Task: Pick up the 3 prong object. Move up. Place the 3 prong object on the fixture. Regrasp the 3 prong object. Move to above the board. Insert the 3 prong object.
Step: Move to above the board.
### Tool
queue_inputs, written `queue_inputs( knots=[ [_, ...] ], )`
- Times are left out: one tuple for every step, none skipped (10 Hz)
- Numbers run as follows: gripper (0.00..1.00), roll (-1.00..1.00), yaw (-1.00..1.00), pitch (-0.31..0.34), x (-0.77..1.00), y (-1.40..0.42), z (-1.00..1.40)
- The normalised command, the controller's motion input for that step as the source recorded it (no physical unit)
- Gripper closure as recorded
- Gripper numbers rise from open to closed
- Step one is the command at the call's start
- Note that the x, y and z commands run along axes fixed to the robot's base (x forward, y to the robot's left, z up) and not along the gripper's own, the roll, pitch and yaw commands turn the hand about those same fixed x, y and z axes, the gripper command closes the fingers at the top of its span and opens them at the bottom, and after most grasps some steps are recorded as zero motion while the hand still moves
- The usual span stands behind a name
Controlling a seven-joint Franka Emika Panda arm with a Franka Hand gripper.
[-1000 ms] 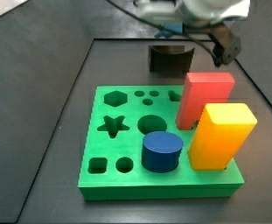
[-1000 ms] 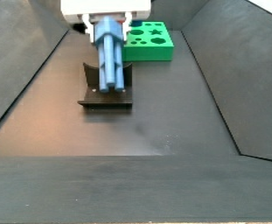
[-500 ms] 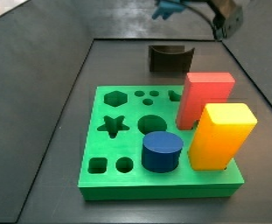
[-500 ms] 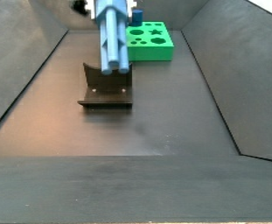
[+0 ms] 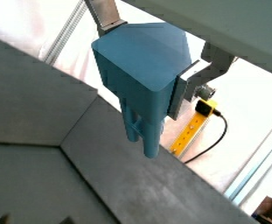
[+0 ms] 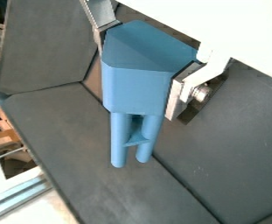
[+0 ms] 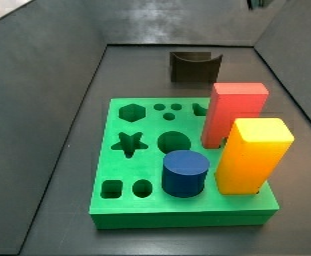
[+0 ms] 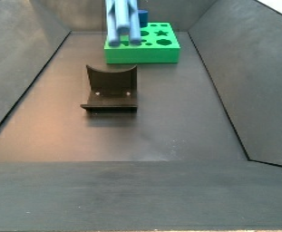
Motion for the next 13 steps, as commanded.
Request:
queue_inputs(
  knots=[
    [1.00,-0.05,0.04,0.013,-0.11,0.06,1.00],
    [1.00,-0.06,0.03,0.007,-0.10,0.04,0.89],
    [1.00,-0.06,0.02,0.005,-0.07,0.03,0.72],
    [1.00,-0.06,0.02,0.007,-0.06,0.02,0.54],
    [1.00,-0.06,0.01,0.017,-0.04,0.01,0.37],
    [1.00,-1.00,-0.08,-0.043,-0.39,-1.00,0.10],
    [1.00,-1.00,-0.08,-0.041,-0.38,-1.00,0.06],
    [1.00,-1.00,-0.08,-0.054,-0.40,-1.00,0.08],
    [1.00,-1.00,-0.09,-0.055,-0.41,-1.00,0.07],
    [1.00,-1.00,-0.09,-0.058,-0.43,-1.00,0.08],
    [1.00,-1.00,-0.10,-0.055,-0.45,-1.00,0.08],
    [1.00,-1.00,-0.10,-0.051,-0.47,-1.00,0.08],
    [1.00,-1.00,-0.11,-0.049,-0.49,-1.00,0.08]
  ],
)
